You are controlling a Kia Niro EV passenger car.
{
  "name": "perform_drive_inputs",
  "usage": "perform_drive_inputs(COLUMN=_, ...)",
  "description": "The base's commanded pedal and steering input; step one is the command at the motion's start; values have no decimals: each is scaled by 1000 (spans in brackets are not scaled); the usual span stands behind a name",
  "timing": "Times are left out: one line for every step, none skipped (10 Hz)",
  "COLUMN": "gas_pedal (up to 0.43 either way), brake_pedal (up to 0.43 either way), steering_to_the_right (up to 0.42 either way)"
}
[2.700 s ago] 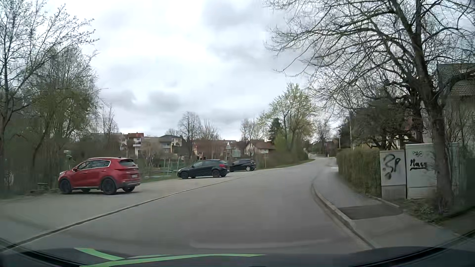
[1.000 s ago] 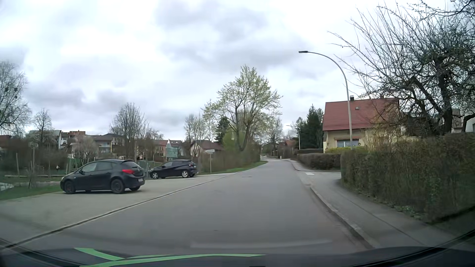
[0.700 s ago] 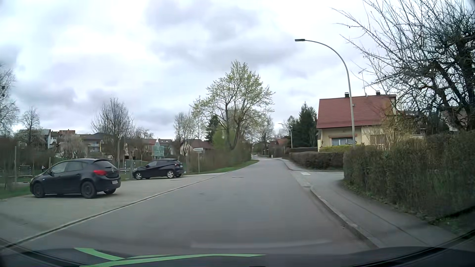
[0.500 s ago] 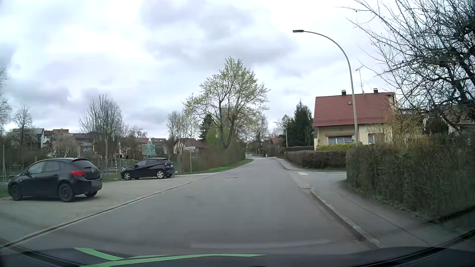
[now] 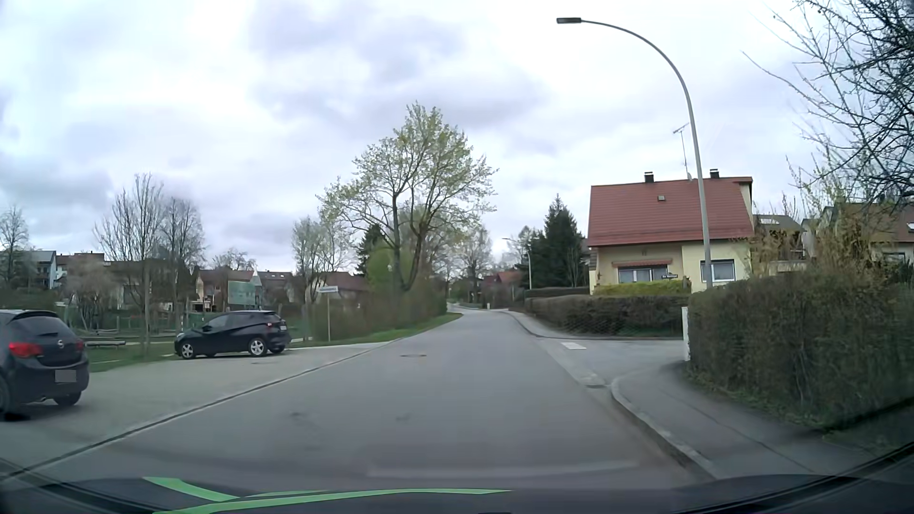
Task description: Follow the waypoints while adhering to traffic rules and regulations
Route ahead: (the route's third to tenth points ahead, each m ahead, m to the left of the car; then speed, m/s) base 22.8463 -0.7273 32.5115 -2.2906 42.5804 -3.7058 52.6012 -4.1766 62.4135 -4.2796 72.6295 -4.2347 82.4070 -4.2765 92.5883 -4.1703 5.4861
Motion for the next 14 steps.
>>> perform_drive_inputs(gas_pedal=8, brake_pedal=0, steering_to_the_right=54)
perform_drive_inputs(gas_pedal=20, brake_pedal=0, steering_to_the_right=52)
perform_drive_inputs(gas_pedal=28, brake_pedal=0, steering_to_the_right=46)
perform_drive_inputs(gas_pedal=47, brake_pedal=0, steering_to_the_right=41)
perform_drive_inputs(gas_pedal=67, brake_pedal=0, steering_to_the_right=38)
perform_drive_inputs(gas_pedal=79, brake_pedal=0, steering_to_the_right=35)
perform_drive_inputs(gas_pedal=87, brake_pedal=0, steering_to_the_right=33)
perform_drive_inputs(gas_pedal=98, brake_pedal=0, steering_to_the_right=29)
perform_drive_inputs(gas_pedal=110, brake_pedal=0, steering_to_the_right=25)
perform_drive_inputs(gas_pedal=130, brake_pedal=0, steering_to_the_right=22)
perform_drive_inputs(gas_pedal=138, brake_pedal=0, steering_to_the_right=17)
perform_drive_inputs(gas_pedal=138, brake_pedal=0, steering_to_the_right=14)
perform_drive_inputs(gas_pedal=138, brake_pedal=0, steering_to_the_right=12)
perform_drive_inputs(gas_pedal=150, brake_pedal=0, steering_to_the_right=11)
